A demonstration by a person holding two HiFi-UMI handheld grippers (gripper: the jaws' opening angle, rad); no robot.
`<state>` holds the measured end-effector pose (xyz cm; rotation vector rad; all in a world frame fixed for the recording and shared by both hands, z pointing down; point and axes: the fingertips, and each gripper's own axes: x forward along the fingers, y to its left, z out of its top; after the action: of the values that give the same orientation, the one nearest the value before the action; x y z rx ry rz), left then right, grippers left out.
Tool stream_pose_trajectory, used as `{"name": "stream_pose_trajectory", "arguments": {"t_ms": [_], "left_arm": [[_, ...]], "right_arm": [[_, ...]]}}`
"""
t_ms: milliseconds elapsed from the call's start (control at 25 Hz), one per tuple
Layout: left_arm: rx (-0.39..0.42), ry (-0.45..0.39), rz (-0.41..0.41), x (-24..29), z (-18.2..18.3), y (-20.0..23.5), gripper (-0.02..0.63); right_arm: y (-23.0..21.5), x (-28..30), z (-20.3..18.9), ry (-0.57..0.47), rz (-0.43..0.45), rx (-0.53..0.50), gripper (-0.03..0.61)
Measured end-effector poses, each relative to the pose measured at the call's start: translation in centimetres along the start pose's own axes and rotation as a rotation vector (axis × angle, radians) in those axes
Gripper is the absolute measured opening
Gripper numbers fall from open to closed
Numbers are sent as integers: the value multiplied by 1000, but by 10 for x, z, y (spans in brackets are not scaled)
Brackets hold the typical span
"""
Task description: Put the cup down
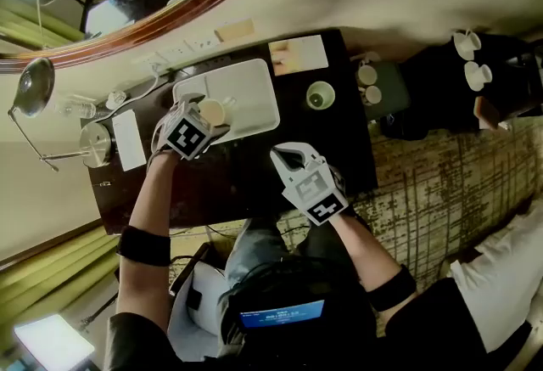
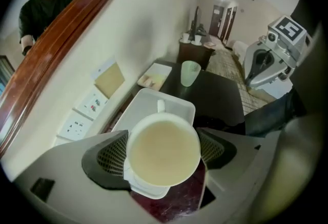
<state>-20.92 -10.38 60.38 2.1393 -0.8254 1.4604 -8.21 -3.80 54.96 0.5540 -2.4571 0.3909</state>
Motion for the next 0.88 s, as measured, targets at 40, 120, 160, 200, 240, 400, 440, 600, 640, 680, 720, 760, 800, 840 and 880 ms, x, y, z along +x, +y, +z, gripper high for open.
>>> {"name": "stream_pose_trajectory", "arguments": {"t_ms": [40, 120, 160, 200, 240, 400, 440, 600, 640, 680, 720, 760, 800, 840, 880], "left_arm": [[9, -14, -9, 2, 9, -17, 411], [22, -32, -20, 5, 26, -50, 411], [28, -38, -27, 8, 34, -67, 411], [34, -44, -34, 11, 42, -83, 410], [41, -48, -41, 14, 50, -99, 411], [74, -58, -60, 28, 83, -152, 411], [82, -59, -62, 33, 91, -163, 411], [121, -61, -60, 54, 120, -199, 411], [132, -59, -62, 61, 125, -207, 411], [141, -56, -66, 68, 130, -216, 411], [149, -52, -70, 75, 134, -223, 411], [155, -48, -73, 83, 138, -229, 411], [161, -42, -72, 90, 140, -234, 411], [164, -34, -69, 97, 142, -237, 411], [166, -27, -65, 104, 142, -239, 411]], "right_arm": [[-8, -9, -5, 3, -13, 10, 5], [-22, -27, -20, 16, -35, 35, 5], [-29, -37, -28, 22, -46, 48, 5], [-37, -46, -35, 27, -59, 58, 5], [-44, -56, -41, 31, -72, 67, 4], [-76, -87, -64, 45, -120, 90, 5], [-83, -94, -69, 49, -130, 94, 5], [-107, -114, -85, 62, -160, 108, 3], [-112, -119, -89, 67, -166, 111, 5], [-116, -123, -93, 73, -172, 113, 5], [-120, -126, -98, 80, -176, 116, 3], [-125, -130, -102, 85, -179, 120, 3], [-129, -132, -106, 89, -181, 123, 5], [-132, -135, -109, 92, -183, 126, 3], [-136, -136, -112, 95, -184, 128, 5]]}}
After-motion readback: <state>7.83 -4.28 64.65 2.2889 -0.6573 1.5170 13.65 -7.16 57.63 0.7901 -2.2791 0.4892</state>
